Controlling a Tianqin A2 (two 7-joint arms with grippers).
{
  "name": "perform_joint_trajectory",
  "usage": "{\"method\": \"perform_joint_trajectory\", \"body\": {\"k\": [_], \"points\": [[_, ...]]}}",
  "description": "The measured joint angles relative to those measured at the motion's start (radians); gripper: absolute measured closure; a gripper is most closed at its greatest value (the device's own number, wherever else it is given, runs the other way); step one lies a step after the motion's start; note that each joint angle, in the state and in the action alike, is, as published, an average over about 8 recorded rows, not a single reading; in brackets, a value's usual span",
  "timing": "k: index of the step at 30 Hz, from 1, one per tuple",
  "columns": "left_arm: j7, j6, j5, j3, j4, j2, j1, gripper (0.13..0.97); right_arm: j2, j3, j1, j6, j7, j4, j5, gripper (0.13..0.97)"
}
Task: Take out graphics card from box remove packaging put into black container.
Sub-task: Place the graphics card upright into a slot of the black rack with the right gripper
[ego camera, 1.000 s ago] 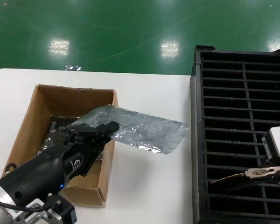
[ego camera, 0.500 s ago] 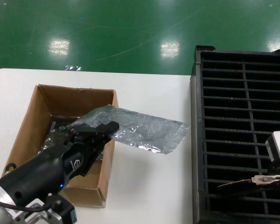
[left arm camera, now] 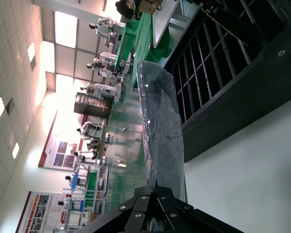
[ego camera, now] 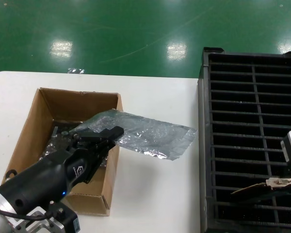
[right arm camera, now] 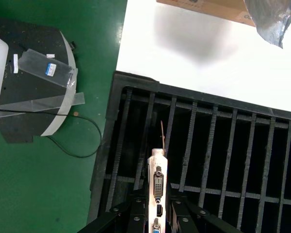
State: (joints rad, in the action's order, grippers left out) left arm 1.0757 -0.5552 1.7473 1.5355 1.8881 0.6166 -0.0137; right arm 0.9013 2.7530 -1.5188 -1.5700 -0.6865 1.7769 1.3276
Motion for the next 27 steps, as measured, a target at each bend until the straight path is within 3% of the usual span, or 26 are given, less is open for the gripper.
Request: {"method": "perform_joint_trajectory", "body": {"k": [27], "points": [[0.0, 0.0, 0.0, 0.0, 0.0, 0.0, 0.0, 0.959, -0.048, 0.0, 0.019, 0.0, 0.006, -0.036, -0.055, 0.905]]}}
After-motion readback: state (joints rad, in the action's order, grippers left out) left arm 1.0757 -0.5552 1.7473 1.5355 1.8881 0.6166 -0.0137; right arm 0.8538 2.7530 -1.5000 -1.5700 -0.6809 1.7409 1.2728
